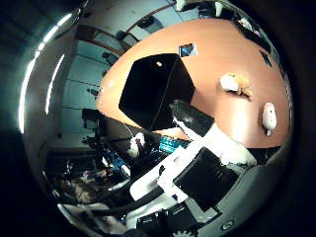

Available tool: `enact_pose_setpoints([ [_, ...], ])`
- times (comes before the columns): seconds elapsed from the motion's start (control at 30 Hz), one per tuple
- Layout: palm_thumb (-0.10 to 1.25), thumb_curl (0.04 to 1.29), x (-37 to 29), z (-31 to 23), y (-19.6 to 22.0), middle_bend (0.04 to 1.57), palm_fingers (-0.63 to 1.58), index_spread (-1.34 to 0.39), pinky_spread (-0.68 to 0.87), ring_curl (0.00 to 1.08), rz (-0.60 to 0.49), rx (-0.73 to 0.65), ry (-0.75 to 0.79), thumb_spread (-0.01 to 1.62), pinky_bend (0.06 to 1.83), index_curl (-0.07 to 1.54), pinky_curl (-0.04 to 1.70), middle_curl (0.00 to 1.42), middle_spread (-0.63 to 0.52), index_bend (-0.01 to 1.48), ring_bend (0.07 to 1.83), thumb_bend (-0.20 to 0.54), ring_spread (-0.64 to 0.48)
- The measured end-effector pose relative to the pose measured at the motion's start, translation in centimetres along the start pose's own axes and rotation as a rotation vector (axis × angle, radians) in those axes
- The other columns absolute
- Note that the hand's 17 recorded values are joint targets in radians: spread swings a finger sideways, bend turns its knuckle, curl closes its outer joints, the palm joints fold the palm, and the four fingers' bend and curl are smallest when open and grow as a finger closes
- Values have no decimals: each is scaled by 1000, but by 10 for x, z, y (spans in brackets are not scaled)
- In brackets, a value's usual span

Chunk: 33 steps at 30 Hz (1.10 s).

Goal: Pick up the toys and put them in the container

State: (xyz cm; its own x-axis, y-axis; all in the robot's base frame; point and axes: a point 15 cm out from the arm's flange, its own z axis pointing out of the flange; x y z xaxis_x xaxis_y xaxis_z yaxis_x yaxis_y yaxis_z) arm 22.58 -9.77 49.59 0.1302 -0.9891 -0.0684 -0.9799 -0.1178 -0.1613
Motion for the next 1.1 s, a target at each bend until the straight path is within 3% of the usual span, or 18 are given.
enact_pose_setpoints([
  [0.23,651,276,55,3,-15,273,430,-432,409,147,18,-17,87,1118,412,336,115,364,-145,174,399,-20,87],
  [0.73,537,265,153,31,-37,189,165,-394,383,182,-9,-210,196,1083,444,289,209,334,-47,166,315,-24,169],
  [1.1,509,269,174,84,-81,193,102,-374,377,215,-76,-284,204,1053,393,283,255,322,8,162,270,-24,190],
])
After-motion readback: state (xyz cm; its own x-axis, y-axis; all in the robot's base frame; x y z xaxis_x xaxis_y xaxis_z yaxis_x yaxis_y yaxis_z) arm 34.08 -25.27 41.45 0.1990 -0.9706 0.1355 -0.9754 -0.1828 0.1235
